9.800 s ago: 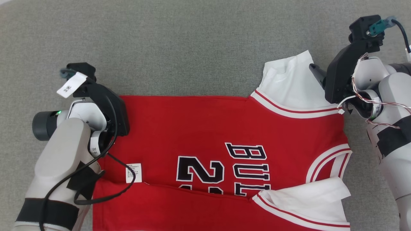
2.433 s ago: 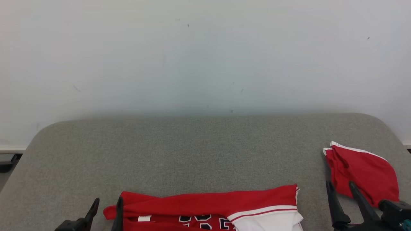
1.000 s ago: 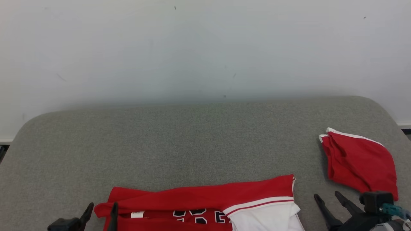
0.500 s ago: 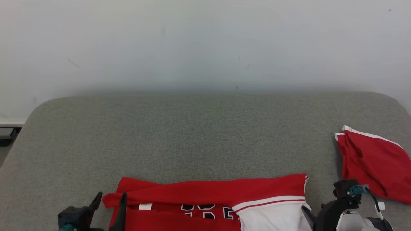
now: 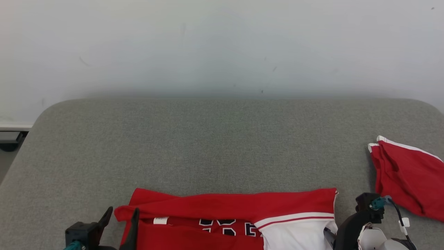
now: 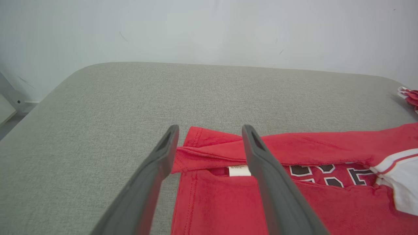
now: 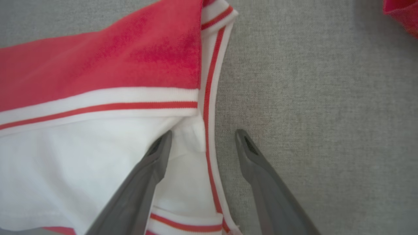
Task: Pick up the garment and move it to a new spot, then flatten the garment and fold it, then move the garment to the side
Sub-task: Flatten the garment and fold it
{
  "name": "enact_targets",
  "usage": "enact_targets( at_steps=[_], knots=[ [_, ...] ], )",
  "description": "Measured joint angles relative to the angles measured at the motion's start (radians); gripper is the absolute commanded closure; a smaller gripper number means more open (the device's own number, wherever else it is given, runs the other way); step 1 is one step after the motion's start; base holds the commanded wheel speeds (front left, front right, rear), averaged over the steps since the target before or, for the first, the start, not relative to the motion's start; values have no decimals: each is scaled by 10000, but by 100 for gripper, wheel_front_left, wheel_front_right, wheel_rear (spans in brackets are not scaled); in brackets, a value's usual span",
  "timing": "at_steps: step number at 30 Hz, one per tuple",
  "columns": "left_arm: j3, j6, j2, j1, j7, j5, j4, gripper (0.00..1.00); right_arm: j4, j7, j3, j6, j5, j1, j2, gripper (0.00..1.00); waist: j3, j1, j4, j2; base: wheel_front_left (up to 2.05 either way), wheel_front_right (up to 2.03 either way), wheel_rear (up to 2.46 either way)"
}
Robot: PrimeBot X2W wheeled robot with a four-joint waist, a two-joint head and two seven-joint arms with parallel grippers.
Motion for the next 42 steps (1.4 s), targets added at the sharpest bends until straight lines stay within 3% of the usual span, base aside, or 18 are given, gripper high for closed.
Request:
enact_targets(
  at_steps=[2,3,9,12,14,15,18,22,32,42],
  knots=[
    [-50,-27,-4,-9,13,0,0,0,155,29,-123,-12,132,-35,105,0,12,0,40,0,0,0,0],
    [-69,-81,-6,-11,23,0,0,0,270,33,-219,-77,224,-42,171,6,26,0,97,0,0,0,0],
    [-44,-79,50,-11,21,10,0,0,558,102,-305,-119,316,-298,288,2,46,0,180,-1,0,0,0],
    [-67,-88,71,-12,23,50,-6,0,756,105,-320,-119,341,-401,320,9,49,0,208,0,0,0,0],
    [-105,-136,100,-29,31,77,-19,0,826,105,-336,-125,343,-443,320,44,51,0,227,0,0,0,0],
    [-132,-169,113,-58,88,81,-25,0,861,105,-353,-144,343,-446,320,56,52,0,236,0,0,0,0],
    [-244,-247,134,-285,98,169,-56,0,982,105,-368,-163,345,-485,357,65,52,0,266,0,0,0,0],
    [-339,-263,134,-424,161,174,-65,0,1164,104,-368,-163,345,-632,414,100,49,0,312,-1,0,0,0],
    [-420,-343,125,-424,199,174,-61,0,1413,-77,-508,-163,345,-656,349,100,11,0,365,-1,0,0,0],
    [-347,-334,107,-405,230,171,-40,0,1018,-370,-951,-263,226,-630,-579,100,-94,0,313,-1,0,0,0]
  ],
)
